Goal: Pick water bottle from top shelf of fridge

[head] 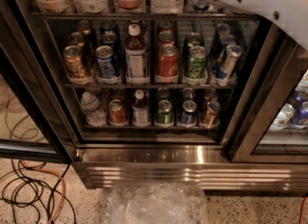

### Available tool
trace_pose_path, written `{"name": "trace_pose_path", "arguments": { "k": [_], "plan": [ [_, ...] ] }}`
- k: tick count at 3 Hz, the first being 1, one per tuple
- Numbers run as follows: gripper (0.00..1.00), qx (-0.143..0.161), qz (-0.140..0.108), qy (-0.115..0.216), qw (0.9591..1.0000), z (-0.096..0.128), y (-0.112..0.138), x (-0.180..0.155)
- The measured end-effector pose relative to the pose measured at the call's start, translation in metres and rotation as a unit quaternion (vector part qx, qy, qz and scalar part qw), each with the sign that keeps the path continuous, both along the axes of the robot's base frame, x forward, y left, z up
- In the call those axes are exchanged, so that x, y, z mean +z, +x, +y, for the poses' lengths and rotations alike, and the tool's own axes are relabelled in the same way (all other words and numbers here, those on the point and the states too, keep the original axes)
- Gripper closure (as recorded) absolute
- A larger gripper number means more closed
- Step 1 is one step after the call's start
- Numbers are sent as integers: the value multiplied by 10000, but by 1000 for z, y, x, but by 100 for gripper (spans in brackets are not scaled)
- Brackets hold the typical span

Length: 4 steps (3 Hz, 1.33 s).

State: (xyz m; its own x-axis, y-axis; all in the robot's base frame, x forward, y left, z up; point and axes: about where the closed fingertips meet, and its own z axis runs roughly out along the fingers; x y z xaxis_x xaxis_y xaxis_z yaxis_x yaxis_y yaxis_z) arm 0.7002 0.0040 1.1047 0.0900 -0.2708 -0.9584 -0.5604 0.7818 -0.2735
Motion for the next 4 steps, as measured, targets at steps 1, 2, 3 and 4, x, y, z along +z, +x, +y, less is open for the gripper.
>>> {"name": "trace_pose_path", "arguments": {
  "k": [1,2,3,4],
  "plan": [
    [100,-36,-28,101,9999,-3,3,9],
    [100,-36,-29,102,9999,-3,3,9],
    [100,-39,-55,179,9998,-2,3,15],
    [100,-48,-3,269,9996,-6,0,21]
  ]
}}
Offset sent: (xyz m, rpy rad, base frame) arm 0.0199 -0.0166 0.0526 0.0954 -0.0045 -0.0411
